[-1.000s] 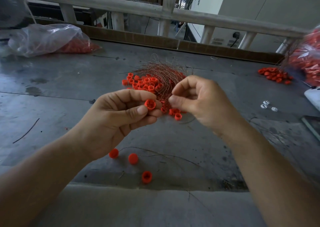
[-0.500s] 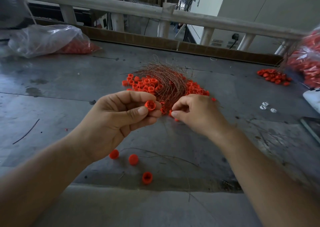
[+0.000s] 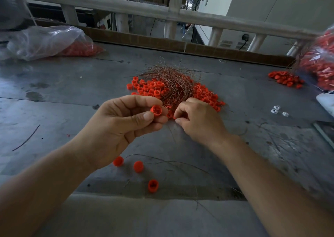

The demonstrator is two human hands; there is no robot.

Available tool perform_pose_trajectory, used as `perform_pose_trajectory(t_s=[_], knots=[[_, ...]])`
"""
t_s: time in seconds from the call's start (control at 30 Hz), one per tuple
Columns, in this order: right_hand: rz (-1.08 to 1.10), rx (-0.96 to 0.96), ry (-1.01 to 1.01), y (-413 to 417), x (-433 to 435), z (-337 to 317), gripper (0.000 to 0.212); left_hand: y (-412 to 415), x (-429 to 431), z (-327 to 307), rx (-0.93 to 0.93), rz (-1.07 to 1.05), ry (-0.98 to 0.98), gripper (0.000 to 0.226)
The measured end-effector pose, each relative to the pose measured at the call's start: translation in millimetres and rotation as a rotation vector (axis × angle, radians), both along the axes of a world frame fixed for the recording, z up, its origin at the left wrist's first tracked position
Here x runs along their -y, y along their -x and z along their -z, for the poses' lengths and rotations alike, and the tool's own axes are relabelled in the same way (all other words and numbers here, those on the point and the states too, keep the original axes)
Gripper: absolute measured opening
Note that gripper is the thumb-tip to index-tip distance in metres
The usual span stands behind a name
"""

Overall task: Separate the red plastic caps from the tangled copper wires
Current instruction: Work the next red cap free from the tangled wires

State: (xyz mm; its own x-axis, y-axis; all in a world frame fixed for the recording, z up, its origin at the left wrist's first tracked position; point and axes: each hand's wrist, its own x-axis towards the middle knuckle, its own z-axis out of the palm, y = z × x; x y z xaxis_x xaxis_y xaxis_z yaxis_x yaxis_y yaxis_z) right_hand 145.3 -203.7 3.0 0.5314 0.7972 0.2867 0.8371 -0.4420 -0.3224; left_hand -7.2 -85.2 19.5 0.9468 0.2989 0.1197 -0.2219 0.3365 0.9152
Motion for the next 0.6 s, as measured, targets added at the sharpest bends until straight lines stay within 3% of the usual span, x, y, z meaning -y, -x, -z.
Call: perform_pose_trajectory(t_s=[0.13, 0.33, 0.4, 0.6], knots=[[0.032, -0.267, -0.155, -1.5, 8.7, -18.0, 0.023, -0.7, 0.8, -0.1, -0.016, -0.008, -0.008, 0.022], [-0.037, -0.605, -0.337, -1.8, 14.9, -33.4, 0.024, -1.5, 3.5, -0.3, -0.056, -0.038, -0.032, 0.023], [-0.062, -0.621, -0.335, -1.1, 14.8, -33.4, 0.027, -1.3, 3.6, -0.2, -0.063, -0.046, -0.033, 0.022], [-0.013, -0.427, -0.236, 1.7, 14.4, -29.5, 0.026, -1.7, 3.4, -0.2, -0.072, -0.043, -0.044, 0.023]])
